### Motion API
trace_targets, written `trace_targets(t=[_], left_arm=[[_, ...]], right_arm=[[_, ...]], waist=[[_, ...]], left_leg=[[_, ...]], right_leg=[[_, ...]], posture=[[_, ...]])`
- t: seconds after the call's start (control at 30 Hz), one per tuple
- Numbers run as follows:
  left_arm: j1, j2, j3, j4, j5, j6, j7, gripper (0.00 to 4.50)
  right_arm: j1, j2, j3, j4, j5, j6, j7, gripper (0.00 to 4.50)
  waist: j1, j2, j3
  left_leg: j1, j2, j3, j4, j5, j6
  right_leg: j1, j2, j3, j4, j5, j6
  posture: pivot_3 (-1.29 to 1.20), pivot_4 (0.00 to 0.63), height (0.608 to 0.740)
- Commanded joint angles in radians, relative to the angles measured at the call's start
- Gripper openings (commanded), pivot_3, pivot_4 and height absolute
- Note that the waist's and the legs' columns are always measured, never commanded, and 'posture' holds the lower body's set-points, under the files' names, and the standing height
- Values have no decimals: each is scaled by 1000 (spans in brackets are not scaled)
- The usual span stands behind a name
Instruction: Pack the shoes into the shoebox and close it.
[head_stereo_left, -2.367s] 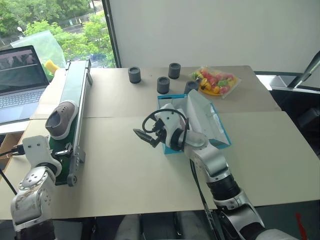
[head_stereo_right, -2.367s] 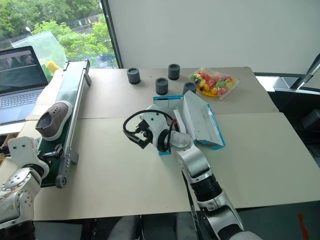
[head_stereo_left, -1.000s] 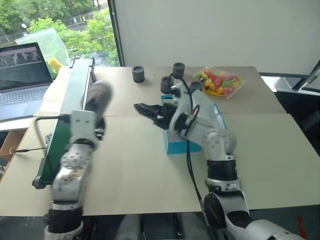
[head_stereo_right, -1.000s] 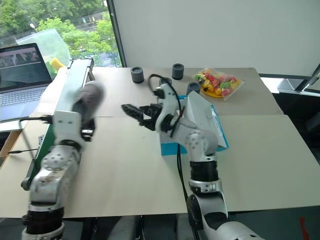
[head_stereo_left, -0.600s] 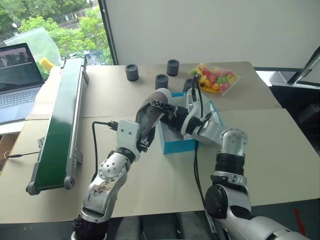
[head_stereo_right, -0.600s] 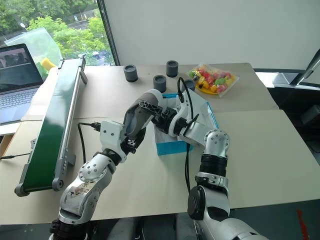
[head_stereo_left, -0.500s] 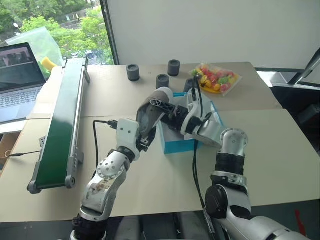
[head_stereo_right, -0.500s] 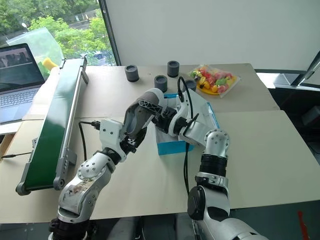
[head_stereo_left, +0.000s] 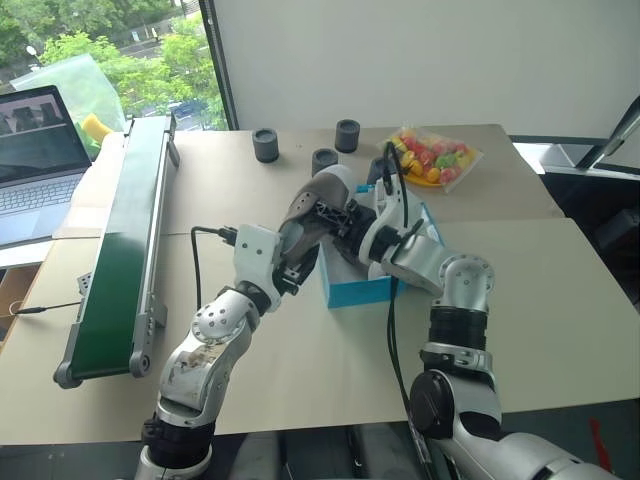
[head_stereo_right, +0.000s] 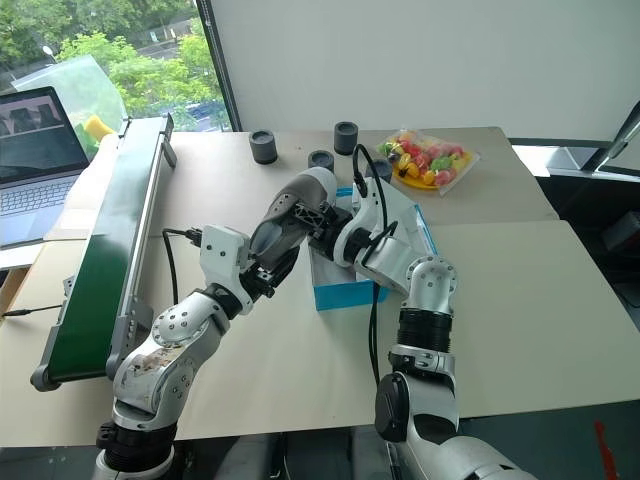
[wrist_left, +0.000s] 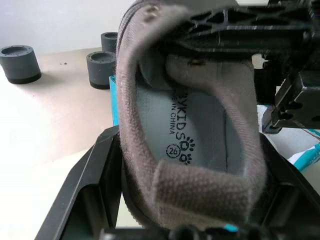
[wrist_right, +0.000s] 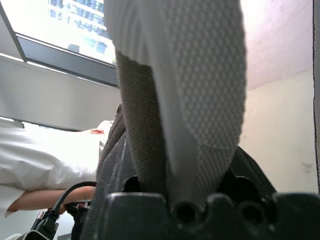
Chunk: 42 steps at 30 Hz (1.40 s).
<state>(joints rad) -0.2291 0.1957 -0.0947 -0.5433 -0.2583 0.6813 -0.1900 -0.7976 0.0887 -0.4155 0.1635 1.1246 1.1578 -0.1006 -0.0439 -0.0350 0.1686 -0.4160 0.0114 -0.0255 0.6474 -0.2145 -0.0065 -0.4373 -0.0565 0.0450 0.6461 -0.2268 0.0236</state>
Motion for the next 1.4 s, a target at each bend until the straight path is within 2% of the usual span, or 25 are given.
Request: trace_targets(t=[0.03,0.27,0.3,0.33,0.4,0.5,0.67,0.77,0.83,0.97,1.1,1.23,1.4], left_arm=[[-10,5,-17,-25,2,-18,-20,2736],[-2,23,-24,-25,10,-49,-39,2736],[-2,34,-31,-27,24,-56,-41,3623],[-3,40,-35,-30,30,-56,-43,3714],[-5,36,-19,-35,15,-48,-45,4342],[5,41,2,-45,-3,-47,-57,4342],[65,112,1,-72,25,-68,-98,4342],[103,158,1,-80,26,-82,-132,4342],[113,209,-17,-77,50,-112,-171,4342],[118,328,-37,-79,39,-168,-310,4342],[112,401,-25,-63,15,-206,-413,4342],[118,413,15,-42,-6,-233,-443,4342],[137,395,8,-57,7,-231,-428,4342]], right_arm=[[-17,41,6,-41,60,-27,7,1170],[-15,35,0,-30,70,-39,-13,1170],[-12,32,3,-33,73,-37,-15,1135],[-9,29,4,-35,78,-37,-19,1135],[-4,22,5,-38,77,-46,-24,1135],[-16,-14,16,-45,8,-107,-18,1135],[-189,-251,22,-6,-114,-204,97,1135],[-305,-386,80,87,-189,-170,176,1135],[-371,-434,146,150,-232,-110,229,1135],[-499,-438,243,382,-328,58,251,1135],[-549,-418,324,546,-425,111,329,1135],[-527,-405,497,690,-590,13,496,1135],[-532,-377,587,785,-715,-48,644,1135]], waist=[[0,0,0],[0,0,0],[0,0,0],[0,0,0],[0,0,0],[0,0,0],[5,2,1],[7,2,1],[-1,2,1],[-19,2,1],[-17,2,1],[-2,2,1],[1,2,1]], left_leg=[[0,0,0,0,0,0],[0,0,0,0,0,0],[0,0,0,0,0,0],[0,0,0,0,0,0],[0,0,0,0,0,0],[0,0,0,0,0,0],[0,-1,0,1,0,0],[-1,-2,0,1,0,0],[0,-1,0,0,0,0],[5,1,4,-2,0,1],[6,1,4,-2,0,1],[1,1,4,-2,0,1],[0,1,3,-2,0,1]], right_leg=[[0,0,0,0,0,0],[0,0,0,0,0,0],[0,0,0,0,0,0],[0,0,0,0,0,0],[0,0,0,0,0,0],[0,0,0,0,0,0],[-1,-1,0,0,0,0],[0,-1,0,-1,0,0],[0,0,0,-3,0,0],[0,2,4,-3,-1,-1],[1,2,5,-2,-1,-2],[-1,2,3,-2,0,-1],[-2,1,2,-2,0,-1]], posture=[[0,150,740],[0,150,740],[0,150,740],[0,150,740],[0,150,740],[0,150,740],[0,150,740],[0,150,740],[0,150,740],[0,150,740],[0,150,740],[0,150,740],[0,150,740]])
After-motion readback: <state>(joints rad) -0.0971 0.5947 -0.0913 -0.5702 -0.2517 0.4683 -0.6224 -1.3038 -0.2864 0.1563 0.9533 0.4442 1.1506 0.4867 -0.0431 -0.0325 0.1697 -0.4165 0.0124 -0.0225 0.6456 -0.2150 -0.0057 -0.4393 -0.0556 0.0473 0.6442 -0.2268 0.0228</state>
